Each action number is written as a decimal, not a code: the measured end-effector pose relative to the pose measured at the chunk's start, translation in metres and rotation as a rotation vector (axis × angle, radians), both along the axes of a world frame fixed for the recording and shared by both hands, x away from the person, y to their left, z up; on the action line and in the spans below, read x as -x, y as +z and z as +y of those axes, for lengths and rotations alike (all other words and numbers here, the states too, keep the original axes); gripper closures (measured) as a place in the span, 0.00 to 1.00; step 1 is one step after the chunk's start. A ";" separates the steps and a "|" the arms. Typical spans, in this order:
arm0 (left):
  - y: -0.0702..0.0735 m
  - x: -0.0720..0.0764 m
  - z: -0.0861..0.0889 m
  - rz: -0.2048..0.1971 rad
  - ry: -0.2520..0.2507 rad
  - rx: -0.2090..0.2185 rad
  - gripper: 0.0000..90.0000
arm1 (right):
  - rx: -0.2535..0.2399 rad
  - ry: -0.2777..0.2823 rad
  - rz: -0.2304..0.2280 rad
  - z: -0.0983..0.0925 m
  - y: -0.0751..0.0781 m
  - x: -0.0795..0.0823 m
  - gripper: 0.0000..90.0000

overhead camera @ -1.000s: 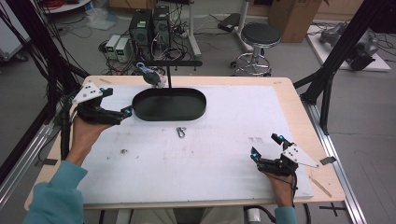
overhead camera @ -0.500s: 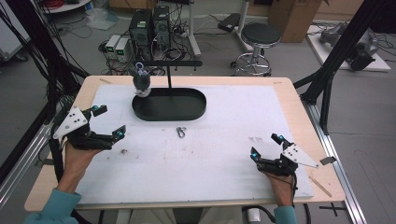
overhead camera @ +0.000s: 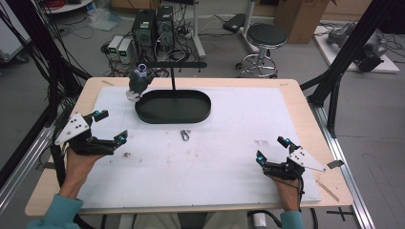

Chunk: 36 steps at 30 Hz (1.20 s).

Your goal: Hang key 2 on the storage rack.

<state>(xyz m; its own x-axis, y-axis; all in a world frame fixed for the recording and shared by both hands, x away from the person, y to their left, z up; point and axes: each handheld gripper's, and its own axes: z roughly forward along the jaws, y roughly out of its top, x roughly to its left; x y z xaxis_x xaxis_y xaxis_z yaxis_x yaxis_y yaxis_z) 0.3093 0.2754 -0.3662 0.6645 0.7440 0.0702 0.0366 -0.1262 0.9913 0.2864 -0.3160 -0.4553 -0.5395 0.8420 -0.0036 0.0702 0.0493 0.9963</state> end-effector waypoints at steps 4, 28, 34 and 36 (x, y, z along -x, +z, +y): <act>0.000 0.000 0.000 -0.004 -0.003 -0.003 0.02 | -0.002 -0.003 0.001 0.000 0.000 0.000 0.02; 0.020 -0.034 -0.035 0.076 -0.105 -0.132 0.02 | 0.002 0.004 0.000 0.000 0.000 0.000 0.02; 0.029 -0.047 -0.058 0.096 -0.145 -0.187 0.02 | -0.001 0.001 0.001 0.000 0.000 0.000 0.02; 0.033 -0.052 -0.065 0.104 -0.160 -0.212 0.02 | 0.002 0.003 -0.001 0.000 0.000 0.000 0.02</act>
<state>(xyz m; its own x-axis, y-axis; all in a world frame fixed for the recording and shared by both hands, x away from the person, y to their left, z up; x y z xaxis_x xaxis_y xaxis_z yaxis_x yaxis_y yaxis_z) 0.3613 0.2099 -0.3334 0.7839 0.6054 0.1377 0.1002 -0.3422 0.9343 0.2864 -0.3161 -0.4552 -0.5417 0.8405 -0.0056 0.0689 0.0511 0.9963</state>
